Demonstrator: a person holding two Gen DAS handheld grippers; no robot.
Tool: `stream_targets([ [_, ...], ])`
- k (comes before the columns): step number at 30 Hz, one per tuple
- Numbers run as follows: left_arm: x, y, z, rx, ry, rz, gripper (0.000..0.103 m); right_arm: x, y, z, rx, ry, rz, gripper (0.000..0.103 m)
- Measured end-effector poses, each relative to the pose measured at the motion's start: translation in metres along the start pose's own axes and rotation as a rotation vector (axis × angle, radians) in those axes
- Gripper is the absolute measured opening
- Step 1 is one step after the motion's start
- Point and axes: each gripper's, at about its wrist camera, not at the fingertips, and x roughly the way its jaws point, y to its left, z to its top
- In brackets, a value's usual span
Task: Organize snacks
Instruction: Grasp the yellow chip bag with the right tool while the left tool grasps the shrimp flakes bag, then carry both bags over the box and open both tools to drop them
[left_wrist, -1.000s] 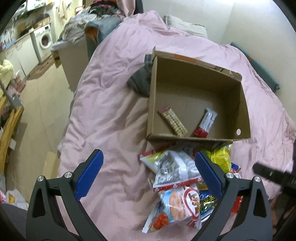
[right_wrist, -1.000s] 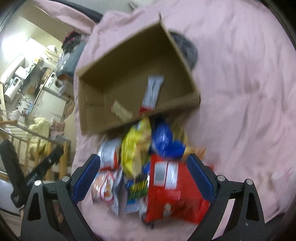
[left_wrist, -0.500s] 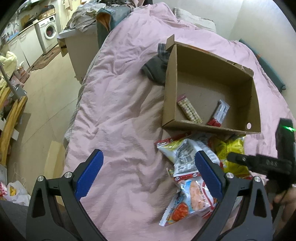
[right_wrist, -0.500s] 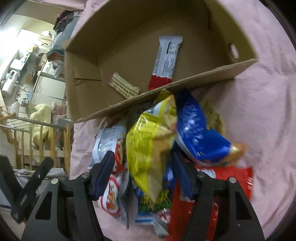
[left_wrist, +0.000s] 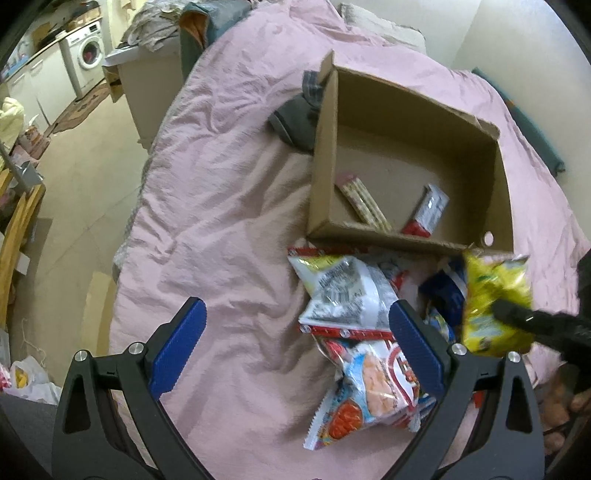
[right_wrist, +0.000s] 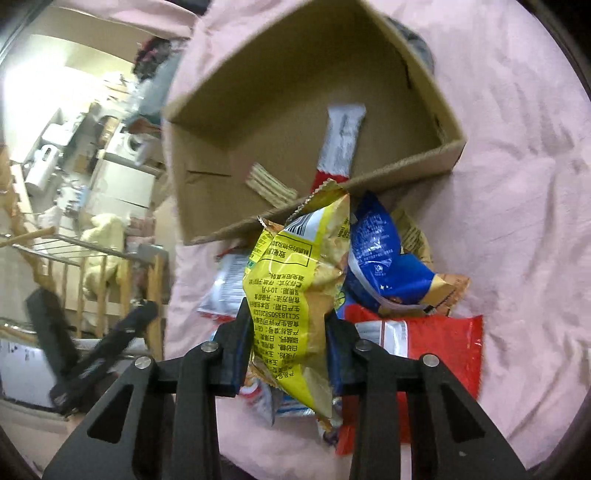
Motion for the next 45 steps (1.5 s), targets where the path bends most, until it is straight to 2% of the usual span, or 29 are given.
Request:
stream_targets([
  [3, 0.006, -0.011, -0.01, 0.025, 0.041, -0.022, 0.098, -0.016, 0.002, -0.007, -0.021, -0.043, 0.009, 0.035],
  [7, 0.018, -0.034, -0.027, 0.072, 0.104, -0.061, 0.098, -0.017, -0.009, -0.017, 0.023, -0.055, 0.019, 0.035],
  [10, 0.026, -0.052, -0.037, 0.137, 0.133, -0.043, 0.098, -0.019, -0.013, -0.018, 0.042, -0.062, 0.017, 0.035],
  [15, 0.056, -0.073, -0.056, 0.206, 0.259, -0.033, 0.098, -0.019, -0.013, -0.018, 0.041, -0.066, 0.012, 0.035],
  [18, 0.069, -0.079, -0.062, 0.23, 0.279, -0.002, 0.098, -0.02, -0.011, -0.016, 0.035, -0.066, 0.009, 0.035],
  [24, 0.073, -0.074, -0.061, 0.19, 0.285, -0.003, 0.098, -0.017, -0.005, -0.019, 0.014, -0.058, 0.004, 0.035],
  [26, 0.069, -0.074, -0.062, 0.199, 0.275, -0.004, 0.087, -0.016, -0.006, -0.021, 0.012, -0.054, -0.003, 0.035],
  [28, 0.064, -0.072, -0.066, 0.215, 0.275, -0.008, 0.072, -0.015, -0.004, -0.021, 0.006, -0.051, -0.009, 0.035],
  [29, 0.061, -0.072, -0.068, 0.214, 0.275, -0.01, 0.069, -0.014, -0.002, -0.021, 0.001, -0.05, -0.009, 0.035],
  [30, 0.058, -0.07, -0.07, 0.209, 0.277, -0.001, 0.057, -0.014, 0.0, -0.022, -0.005, -0.05, -0.008, 0.035],
  [36, 0.042, -0.06, -0.079, 0.174, 0.296, -0.019, 0.052, -0.015, 0.005, -0.021, -0.022, -0.052, 0.008, 0.035],
  [45, 0.0, -0.048, -0.089, 0.139, 0.259, 0.001, 0.051, -0.019, 0.008, -0.02, -0.034, -0.063, 0.04, 0.035],
])
